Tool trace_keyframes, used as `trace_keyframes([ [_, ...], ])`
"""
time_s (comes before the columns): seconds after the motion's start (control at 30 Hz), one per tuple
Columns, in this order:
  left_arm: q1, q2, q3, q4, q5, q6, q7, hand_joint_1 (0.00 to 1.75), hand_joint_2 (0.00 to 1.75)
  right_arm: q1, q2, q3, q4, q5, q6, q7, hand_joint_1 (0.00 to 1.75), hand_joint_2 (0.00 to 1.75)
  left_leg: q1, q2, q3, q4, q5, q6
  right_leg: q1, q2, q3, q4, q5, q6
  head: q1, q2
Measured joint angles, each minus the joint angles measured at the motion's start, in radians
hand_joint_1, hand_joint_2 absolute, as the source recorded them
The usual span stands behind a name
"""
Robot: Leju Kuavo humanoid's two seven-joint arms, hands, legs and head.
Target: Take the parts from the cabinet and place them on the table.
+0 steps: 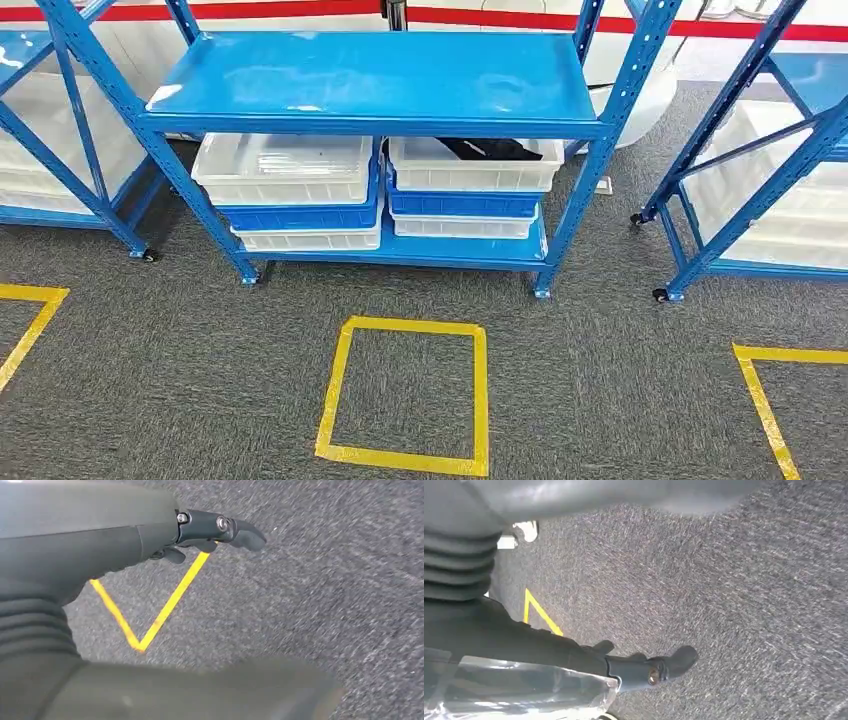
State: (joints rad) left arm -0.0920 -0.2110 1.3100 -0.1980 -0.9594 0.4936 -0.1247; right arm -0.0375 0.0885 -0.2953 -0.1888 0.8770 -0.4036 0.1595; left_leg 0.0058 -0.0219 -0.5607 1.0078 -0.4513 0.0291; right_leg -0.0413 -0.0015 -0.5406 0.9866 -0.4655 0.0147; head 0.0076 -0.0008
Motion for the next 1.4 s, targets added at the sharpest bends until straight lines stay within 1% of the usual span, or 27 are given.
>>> trace_keyframes([
  [0.07, 0.0, 0.0, 0.0, 0.0, 0.0, 0.0, 0.0, 0.0, 1.75, 0.0, 0.001, 0.0, 0.0, 0.0, 0.0, -0.001, 0.0, 1.75, 0.002, 0.001, -0.001, 0.003, -0.002, -0.001, -0.001, 0.0, 0.0, 0.0, 0.001, -0.001, 0.0, 0.0],
  [0.13, 0.0, 0.0, 0.0, 0.0, 0.0, 0.0, 0.002, 0.0, 1.75, 0.0, 0.002, -0.002, 0.0, -0.001, 0.0, -0.003, 0.0, 1.75, 0.004, 0.009, -0.017, 0.049, -0.037, -0.01, 0.003, -0.001, 0.003, 0.0, -0.001, -0.007, -0.002, 0.0],
  [0.2, 0.0, -0.001, 0.0, 0.0, 0.0, 0.0, 0.006, 0.0, 1.75, 0.0, 0.002, -0.006, 0.0, -0.004, 0.0, -0.011, 0.0, 1.75, 0.009, 0.017, -0.145, 0.312, -0.156, -0.026, 0.011, -0.003, 0.003, 0.0, -0.004, -0.017, -0.004, 0.0],
  [0.23, 0.0, 0.0, 0.0, 0.0, 0.005, 0.0, 0.009, 0.0, 1.75, 0.0, 0.002, -0.009, 0.0, -0.006, 0.003, -0.014, 0.0, 1.75, 0.009, 0.018, -0.12, 0.244, -0.092, -0.016, 0.016, -0.001, 0.008, 0.0, -0.006, -0.019, -0.005, 0.0],
  [0.27, 0.0, 0.0, 0.0, 0.0, 0.008, 0.0, 0.009, 0.0, 1.75, -0.001, 0.005, -0.012, 0.0, -0.006, 0.003, -0.016, 0.0, 1.75, 0.004, 0.018, -0.04, 0.081, -0.01, 0.003, 0.02, 0.0, 0.015, 0.0, -0.008, -0.02, -0.005, 0.0],
  [0.3, -0.002, 0.002, 0.0, 0.0, 0.01, 0.001, 0.008, 0.0, 1.75, -0.001, 0.009, -0.014, 0.0, -0.009, 0.011, -0.019, 0.0, 1.75, -0.007, 0.024, -0.011, 0.014, -0.005, 0.02, 0.026, 0.0, 0.014, -0.002, -0.013, -0.012, -0.003, 0.0],
  [0.37, -0.001, 0.002, 0.0, 0.0, 0.013, 0.0, 0.008, 0.0, 1.75, -0.002, 0.012, -0.02, 0.0, -0.017, 0.02, -0.024, 0.0, 1.75, -0.013, 0.021, -0.009, 0.004, 0.0, 0.033, 0.027, -0.005, 0.02, -0.014, -0.01, 0.004, -0.005, 0.0],
  [0.4, -0.001, 0.0, 0.0, 0.0, 0.013, 0.0, 0.007, 0.0, 1.75, -0.003, 0.011, -0.022, 0.0, -0.018, 0.02, -0.026, 0.0, 1.75, 0.003, 0.019, 0.013, -0.035, 0.021, 0.035, 0.045, -0.004, 0.016, -0.004, -0.014, 0.009, 0.0, 0.0],
  [0.43, -0.001, -0.002, 0.0, 0.0, 0.013, 0.0, 0.007, 0.0, 1.75, -0.002, 0.01, -0.023, 0.0, -0.018, 0.021, -0.026, 0.0, 1.75, -0.006, 0.021, 0.022, -0.049, 0.026, 0.038, 0.036, -0.003, 0.0, 0.021, -0.029, 0.007, 0.002, 0.0],
  [0.5, -0.001, -0.002, 0.0, -0.001, 0.013, -0.001, 0.007, 0.0, 1.75, -0.002, 0.009, -0.025, 0.0, -0.023, 0.029, -0.032, 0.0, 1.75, -0.005, 0.021, 0.019, -0.049, 0.029, 0.046, 0.034, 0.001, -0.073, 0.163, -0.097, -0.005, 0.005, 0.0],
  [0.57, -0.001, -0.002, 0.0, -0.001, 0.013, -0.008, 0.001, 0.0, 1.75, -0.001, 0.008, -0.031, 0.0, -0.032, 0.041, -0.047, 0.0, 1.75, -0.007, 0.019, 0.016, -0.048, 0.029, 0.046, 0.03, 0.001, -0.149, 0.303, -0.139, 0.003, 0.004, 0.0],
  [0.6, -0.001, -0.002, 0.0, -0.001, 0.014, -0.013, -0.005, 0.0, 1.75, 0.0, 0.008, -0.034, 0.0, -0.04, 0.048, -0.058, 0.0, 1.75, -0.006, 0.017, 0.016, -0.048, 0.028, 0.045, 0.028, 0.0, -0.154, 0.307, -0.13, 0.012, 0.006, 0.0],
  [0.63, -0.001, -0.002, 0.0, -0.001, 0.013, -0.016, -0.012, 0.0, 1.75, 0.001, 0.007, -0.04, 0.0, -0.048, 0.053, -0.071, 0.0, 1.75, -0.006, 0.015, 0.017, -0.046, 0.027, 0.043, 0.022, 0.0, -0.133, 0.261, -0.103, 0.026, 0.005, 0.0],
  [0.67, -0.001, -0.002, 0.0, -0.001, 0.013, -0.019, -0.019, 0.0, 1.75, 0.0, 0.006, -0.044, 0.0, -0.055, 0.055, -0.081, 0.0, 0.0, -0.004, 0.013, 0.017, -0.043, 0.025, 0.04, 0.017, 0.0, -0.094, 0.182, -0.067, 0.039, 0.006, 0.0],
  [0.7, -0.001, -0.002, 0.0, -0.001, 0.008, -0.021, -0.032, 0.0, 1.75, -0.001, 0.006, -0.052, -0.001, -0.066, 0.059, -0.098, 0.0, 0.0, -0.002, 0.012, 0.017, -0.037, 0.022, 0.035, 0.013, 0.0, -0.04, 0.078, -0.028, 0.049, 0.006, 0.0],
  [0.73, 0.0, -0.002, -0.002, -0.001, -0.004, -0.024, -0.045, 0.0, 1.75, -0.003, 0.006, -0.06, -0.001, -0.078, 0.063, -0.122, 0.0, 0.0, -0.006, 0.012, 0.014, -0.024, 0.014, 0.023, 0.003, -0.003, 0.004, -0.013, -0.007, 0.05, 0.009, 0.0],
  [0.8, 0.0, -0.002, -0.006, -0.001, -0.019, -0.028, -0.061, 0.0, 1.75, -0.007, 0.009, -0.074, -0.001, -0.095, 0.072, -0.164, 0.0, 0.0, -0.013, 0.011, 0.013, -0.017, -0.002, 0.009, 0.011, 0.002, 0.005, -0.008, -0.006, 0.021, 0.005, 0.0],
  [0.87, 0.0, -0.002, -0.013, -0.001, -0.023, -0.031, -0.065, 0.0, 1.75, -0.007, 0.008, -0.084, -0.002, -0.1, 0.074, -0.177, 0.0, 0.0, -0.008, 0.011, 0.013, -0.017, -0.002, 0.003, 0.017, 0.003, 0.004, -0.008, -0.006, 0.006, 0.005, 0.0],
  [0.9, 0.0, -0.001, -0.016, -0.001, -0.023, -0.032, -0.066, 0.0, 1.75, -0.007, 0.009, -0.087, -0.001, -0.101, 0.075, -0.179, 0.0, 1.75, -0.002, 0.011, 0.011, -0.01, -0.003, -0.001, 0.001, 0.003, 0.01, -0.012, -0.001, -0.003, 0.006, 0.0],
  [0.97, 0.0, -0.001, -0.018, -0.001, -0.023, -0.033, -0.068, 0.0, 1.75, -0.007, 0.01, -0.093, -0.002, -0.102, 0.077, -0.185, 0.0, 1.75, 0.001, 0.015, -0.015, 0.061, -0.06, -0.012, 0.003, 0.001, 0.014, -0.012, 0.0, -0.011, -0.001, 0.0],
  [1.03, 0.007, 0.002, -0.034, -0.001, -0.016, -0.037, -0.069, 0.0, 1.75, -0.007, 0.01, -0.097, -0.005, -0.111, 0.08, -0.201, 0.0, 1.75, 0.006, 0.017, -0.099, 0.24, -0.149, -0.025, 0.008, -0.001, 0.014, -0.011, -0.002, -0.014, -0.001, 0.0],
  [1.1, 0.024, 0.005, -0.076, -0.001, 0.018, -0.053, -0.067, 0.0, 1.75, -0.008, 0.009, -0.097, -0.02, -0.138, 0.089, -0.205, 0.0, 1.75, 0.007, 0.018, -0.145, 0.323, -0.162, -0.025, 0.012, -0.001, 0.016, -0.011, -0.005, -0.017, -0.001, 0.0],
  [1.13, 0.033, 0.007, -0.094, -0.001, 0.034, -0.059, -0.063, 0.0, 1.75, -0.008, 0.008, -0.097, -0.028, -0.151, 0.093, -0.206, 0.0, 1.75, 0.007, 0.018, -0.135, 0.293, -0.133, -0.021, 0.014, 0.0, 0.019, -0.011, -0.006, -0.018, -0.002, 0.0],
  [1.2, 0.051, 0.013, -0.131, 0.0, 0.069, -0.076, -0.057, 0.0, 1.75, -0.009, 0.007, -0.094, -0.046, -0.177, 0.104, -0.206, 0.0, 1.75, 0.005, 0.018, -0.058, 0.122, -0.036, -0.005, 0.019, 0.004, 0.027, -0.012, -0.01, -0.021, -0.002, 0.0],
  [1.23, 0.058, 0.018, -0.154, 0.0, 0.088, -0.084, -0.053, 0.0, 1.75, -0.01, 0.007, -0.092, -0.056, -0.193, 0.111, -0.206, 0.0, 1.75, 0.001, 0.018, -0.017, 0.033, 0.004, 0.01, 0.02, 0.004, 0.031, -0.013, -0.011, -0.018, -0.002, 0.0],
  [1.27, 0.063, 0.027, -0.179, 0.0, 0.11, -0.095, -0.05, 0.0, 1.75, -0.012, 0.007, -0.087, -0.063, -0.21, 0.118, -0.206, 0.0, 1.75, -0.004, 0.021, -0.006, 0.01, -0.001, 0.015, 0.03, 0.004, 0.031, -0.012, -0.015, -0.013, 0.002, 0.0],
  [1.4, 0.088, 0.041, -0.276, -0.002, 0.189, -0.13, -0.034, 0.0, 1.75, -0.009, 0.003, -0.064, -0.084, -0.271, 0.144, -0.204, 0.0, 1.75, -0.013, 0.019, -0.001, -0.011, 0.008, 0.035, 0.034, 0.0, 0.035, -0.027, -0.014, 0.007, -0.002, 0.0],
])
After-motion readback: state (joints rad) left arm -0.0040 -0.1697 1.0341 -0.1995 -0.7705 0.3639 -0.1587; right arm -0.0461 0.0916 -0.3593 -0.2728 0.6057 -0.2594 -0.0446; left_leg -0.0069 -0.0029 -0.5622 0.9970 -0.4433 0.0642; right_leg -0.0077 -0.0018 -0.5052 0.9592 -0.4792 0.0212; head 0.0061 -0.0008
